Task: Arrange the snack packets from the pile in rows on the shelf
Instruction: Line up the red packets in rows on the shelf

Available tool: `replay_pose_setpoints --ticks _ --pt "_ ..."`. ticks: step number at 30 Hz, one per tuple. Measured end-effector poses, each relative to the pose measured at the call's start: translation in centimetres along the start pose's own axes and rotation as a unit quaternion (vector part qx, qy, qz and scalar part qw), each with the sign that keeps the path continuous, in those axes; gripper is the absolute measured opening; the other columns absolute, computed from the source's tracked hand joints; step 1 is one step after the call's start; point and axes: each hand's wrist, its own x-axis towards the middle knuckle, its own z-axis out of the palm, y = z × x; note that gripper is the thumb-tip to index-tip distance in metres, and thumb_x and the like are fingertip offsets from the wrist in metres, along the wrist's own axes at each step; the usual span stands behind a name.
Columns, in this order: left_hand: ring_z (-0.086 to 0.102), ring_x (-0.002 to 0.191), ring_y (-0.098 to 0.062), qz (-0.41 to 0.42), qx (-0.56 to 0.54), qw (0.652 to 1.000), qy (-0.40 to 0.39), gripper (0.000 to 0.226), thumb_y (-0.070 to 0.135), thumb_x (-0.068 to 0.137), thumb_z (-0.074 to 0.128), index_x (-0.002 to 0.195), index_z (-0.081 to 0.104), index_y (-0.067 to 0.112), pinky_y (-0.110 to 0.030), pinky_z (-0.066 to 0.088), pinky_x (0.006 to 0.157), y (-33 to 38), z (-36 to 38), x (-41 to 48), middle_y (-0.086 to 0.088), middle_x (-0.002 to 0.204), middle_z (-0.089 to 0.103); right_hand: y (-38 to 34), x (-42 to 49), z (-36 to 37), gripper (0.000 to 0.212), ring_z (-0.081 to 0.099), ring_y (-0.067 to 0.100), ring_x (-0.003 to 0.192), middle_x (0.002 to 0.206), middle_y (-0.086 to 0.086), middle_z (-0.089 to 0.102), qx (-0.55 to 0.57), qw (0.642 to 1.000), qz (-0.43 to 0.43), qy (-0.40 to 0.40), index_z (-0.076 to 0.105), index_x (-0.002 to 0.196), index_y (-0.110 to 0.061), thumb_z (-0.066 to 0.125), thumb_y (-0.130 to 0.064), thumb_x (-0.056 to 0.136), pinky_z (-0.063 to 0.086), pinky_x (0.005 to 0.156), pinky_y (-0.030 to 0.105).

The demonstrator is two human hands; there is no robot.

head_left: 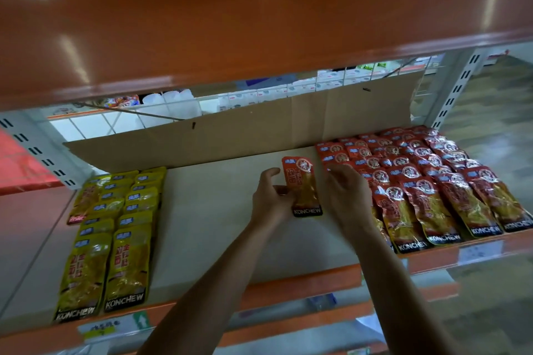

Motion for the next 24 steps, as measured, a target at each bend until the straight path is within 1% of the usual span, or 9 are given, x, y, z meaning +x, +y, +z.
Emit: replay_pose_setpoints --ticks 2,3,5,7,9,11,15,19,24 --pt "0.061 0.084 -0.010 0.016 0.038 0.999 0.014 0.057 0.023 0.085 0.069 0.134 0.041 0.030 -0.023 0.048 0.072 0.2 0.5 0.9 0.002 0.095 0.066 -0.1 0.4 -0.5 0.022 0.057 0.005 0.087 0.102 -0.003 0.066 -0.037 0.999 -0.019 0.021 0.066 0.112 -0.013 0.055 -0.014 0.092 0.037 0.059 0.002" --pt "0.062 0.085 -0.010 0.034 0.061 0.997 0.016 0.053 0.021 0.086 0.066 0.133 0.044 0.032 -0.024 0.049 0.076 0.3 0.7 1.4 0.002 0.096 0.067 -0.2 0.7 -0.7 0.024 0.056 0.006 0.093 0.108 -0.002 0.066 -0.055 0.998 -0.024 0.025 0.065 0.114 -0.011 0.054 -0.012 0.093 0.036 0.063 0.000" --pt "0.063 0.097 -0.014 0.074 0.134 0.988 0.000 0.041 0.018 0.089 0.062 0.128 0.055 0.028 -0.023 0.047 0.089 0.3 1.1 2.5 -0.001 0.110 0.069 -0.1 1.3 -0.9 0.029 0.057 0.013 0.106 0.120 0.001 0.064 -0.100 0.994 -0.030 0.029 0.063 0.120 -0.011 0.053 -0.013 0.094 0.038 0.077 0.010" --pt "0.062 0.106 -0.016 0.098 0.208 0.973 -0.026 0.030 0.021 0.091 0.061 0.121 0.065 0.022 -0.021 0.042 0.091 0.4 1.7 3.7 -0.003 0.119 0.067 0.2 2.1 -1.0 0.030 0.057 0.020 0.114 0.125 0.004 0.062 -0.146 0.989 -0.034 0.018 0.061 0.122 -0.013 0.053 -0.015 0.094 0.038 0.083 0.021" --pt "0.062 0.106 -0.022 0.108 0.262 0.958 -0.048 0.031 0.030 0.090 0.064 0.119 0.067 0.021 -0.027 0.044 0.091 0.5 2.4 4.7 -0.007 0.118 0.066 0.4 2.7 -1.0 0.030 0.057 0.022 0.112 0.124 0.006 0.062 -0.189 0.981 -0.048 0.003 0.061 0.122 -0.014 0.053 -0.019 0.094 0.038 0.081 0.025" --pt "0.062 0.102 -0.027 0.110 0.307 0.943 -0.061 0.036 0.037 0.084 0.070 0.117 0.067 0.022 -0.030 0.046 0.085 0.8 3.2 5.4 -0.011 0.113 0.061 0.6 3.0 -0.9 0.030 0.057 0.023 0.110 0.121 0.007 0.063 -0.211 0.975 -0.067 -0.002 0.062 0.121 -0.013 0.053 -0.022 0.094 0.038 0.081 0.027" --pt "0.059 0.101 -0.032 0.112 0.338 0.933 -0.049 0.036 0.037 0.081 0.070 0.115 0.063 0.028 -0.033 0.046 0.086 1.4 4.1 6.0 -0.008 0.117 0.043 1.2 3.6 -0.5 0.032 0.055 0.022 0.111 0.122 0.005 0.061 -0.235 0.969 -0.077 -0.019 0.060 0.123 -0.013 0.053 -0.024 0.094 0.041 0.085 0.029" --pt "0.058 0.102 -0.033 0.121 0.369 0.921 -0.029 0.034 0.036 0.081 0.068 0.113 0.062 0.025 -0.037 0.048 0.086 1.9 4.6 6.4 -0.010 0.121 0.043 1.4 3.8 -0.3 0.028 0.055 0.022 0.107 0.117 0.005 0.062 -0.249 0.964 -0.090 -0.036 0.062 0.118 -0.013 0.055 -0.017 0.092 0.038 0.082 0.026" --pt "0.057 0.106 -0.035 0.129 0.351 0.927 -0.034 0.038 0.038 0.081 0.067 0.116 0.062 0.025 -0.039 0.046 0.092 1.7 4.9 6.9 -0.011 0.124 0.046 1.4 3.5 -0.3 0.028 0.053 0.022 0.108 0.117 0.005 0.062 -0.252 0.962 -0.093 -0.047 0.064 0.115 -0.013 0.057 -0.011 0.088 0.038 0.084 0.026"
